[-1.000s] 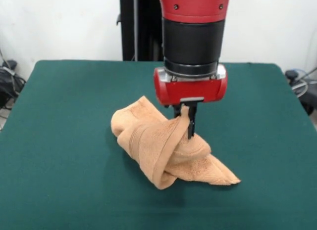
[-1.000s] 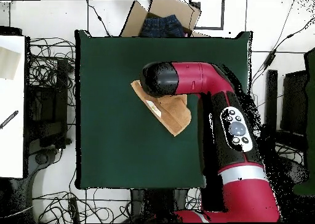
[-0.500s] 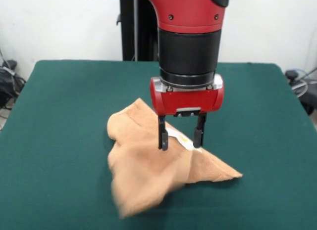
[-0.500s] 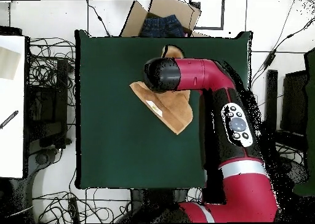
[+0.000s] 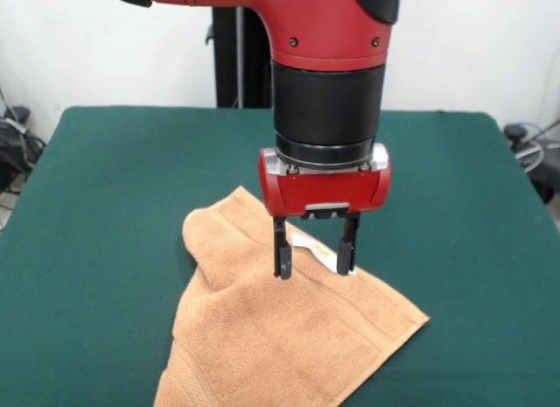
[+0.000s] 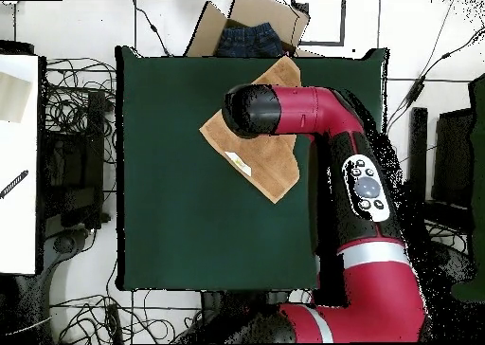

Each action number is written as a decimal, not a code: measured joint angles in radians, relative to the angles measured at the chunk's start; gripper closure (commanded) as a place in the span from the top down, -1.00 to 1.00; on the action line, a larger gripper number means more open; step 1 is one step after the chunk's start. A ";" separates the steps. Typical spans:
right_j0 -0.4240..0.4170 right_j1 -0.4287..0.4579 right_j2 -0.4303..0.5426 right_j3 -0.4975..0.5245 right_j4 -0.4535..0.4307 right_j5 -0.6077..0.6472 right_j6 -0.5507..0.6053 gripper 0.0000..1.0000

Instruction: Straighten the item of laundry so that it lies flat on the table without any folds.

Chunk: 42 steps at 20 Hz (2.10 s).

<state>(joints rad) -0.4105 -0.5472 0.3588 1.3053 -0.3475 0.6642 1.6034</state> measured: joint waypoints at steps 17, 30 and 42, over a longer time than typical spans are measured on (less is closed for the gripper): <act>0.029 0.002 -0.012 -0.002 0.000 0.000 0.000 1.00; 0.097 0.016 -0.042 -0.002 -0.001 -0.004 0.000 1.00; 0.117 0.079 -0.090 -0.031 -0.006 -0.037 0.000 1.00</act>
<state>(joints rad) -0.2935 -0.4679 0.2692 1.2743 -0.3535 0.6274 1.6034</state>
